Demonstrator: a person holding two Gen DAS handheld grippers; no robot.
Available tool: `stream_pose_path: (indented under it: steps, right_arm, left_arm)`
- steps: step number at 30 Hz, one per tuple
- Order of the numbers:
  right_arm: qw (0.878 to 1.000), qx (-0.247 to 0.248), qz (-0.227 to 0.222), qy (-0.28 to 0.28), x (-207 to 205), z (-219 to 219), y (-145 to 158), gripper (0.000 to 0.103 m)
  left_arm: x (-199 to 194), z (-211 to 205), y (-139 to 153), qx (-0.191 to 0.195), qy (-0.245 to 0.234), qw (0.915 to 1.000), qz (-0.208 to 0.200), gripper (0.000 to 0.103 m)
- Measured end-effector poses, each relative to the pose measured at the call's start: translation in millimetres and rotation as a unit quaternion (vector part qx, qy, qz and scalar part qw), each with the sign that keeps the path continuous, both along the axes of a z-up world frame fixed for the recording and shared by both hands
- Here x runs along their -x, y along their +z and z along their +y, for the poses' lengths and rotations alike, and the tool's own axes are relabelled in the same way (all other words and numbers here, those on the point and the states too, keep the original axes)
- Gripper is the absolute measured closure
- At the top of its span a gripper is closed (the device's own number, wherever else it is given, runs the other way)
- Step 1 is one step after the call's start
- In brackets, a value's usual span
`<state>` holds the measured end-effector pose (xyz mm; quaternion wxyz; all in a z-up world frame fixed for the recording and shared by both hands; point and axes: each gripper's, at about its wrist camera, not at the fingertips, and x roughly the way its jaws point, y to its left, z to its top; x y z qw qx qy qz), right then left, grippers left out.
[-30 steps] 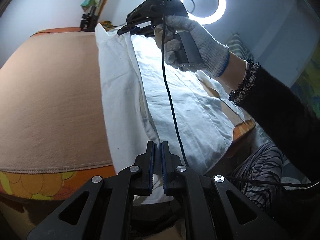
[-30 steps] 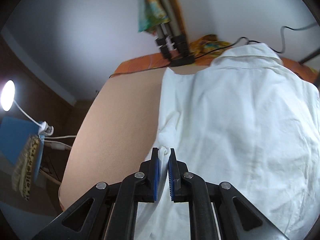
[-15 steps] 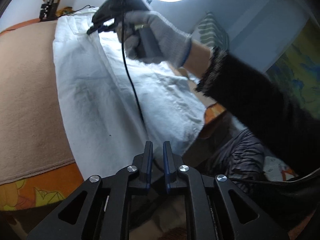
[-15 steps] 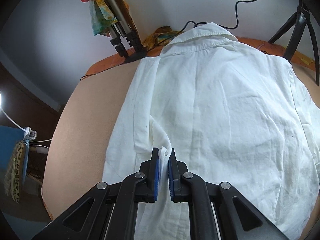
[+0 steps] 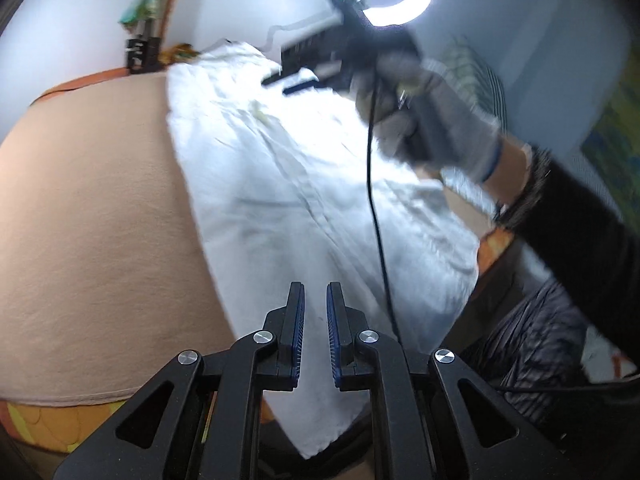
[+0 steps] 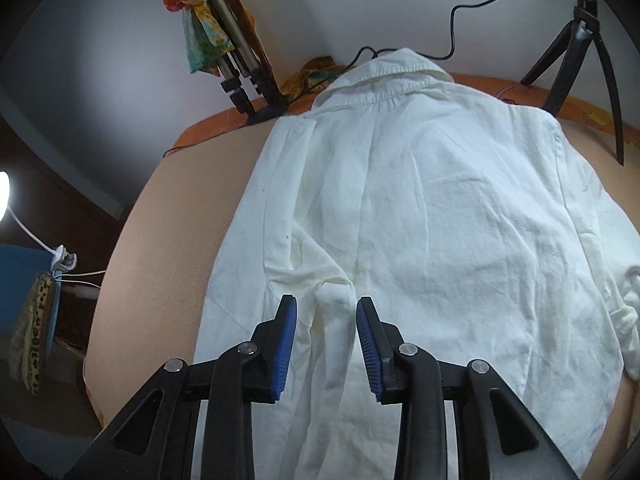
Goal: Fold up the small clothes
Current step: 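Release both grippers and move the right gripper to the sleeve cuff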
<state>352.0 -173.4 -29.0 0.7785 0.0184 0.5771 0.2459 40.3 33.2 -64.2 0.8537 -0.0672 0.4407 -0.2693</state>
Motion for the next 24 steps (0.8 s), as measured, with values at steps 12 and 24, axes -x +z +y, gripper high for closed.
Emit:
stream_pose_path:
  steps: [12,24]
  right_arm:
    - [0.996,-0.009,-0.071,-0.060,52.1,-147.1,64.4,0.063]
    - [0.970,0.032,-0.088,-0.224,84.5,-349.5,79.6,0.051]
  left_arm:
    - [9.4,-36.1,-25.5,-0.077,-0.056,0.9954,0.011,0.093]
    - [-14.3,-62.8,2.3,-0.022,-0.052,0.9982,-0.021,0.077]
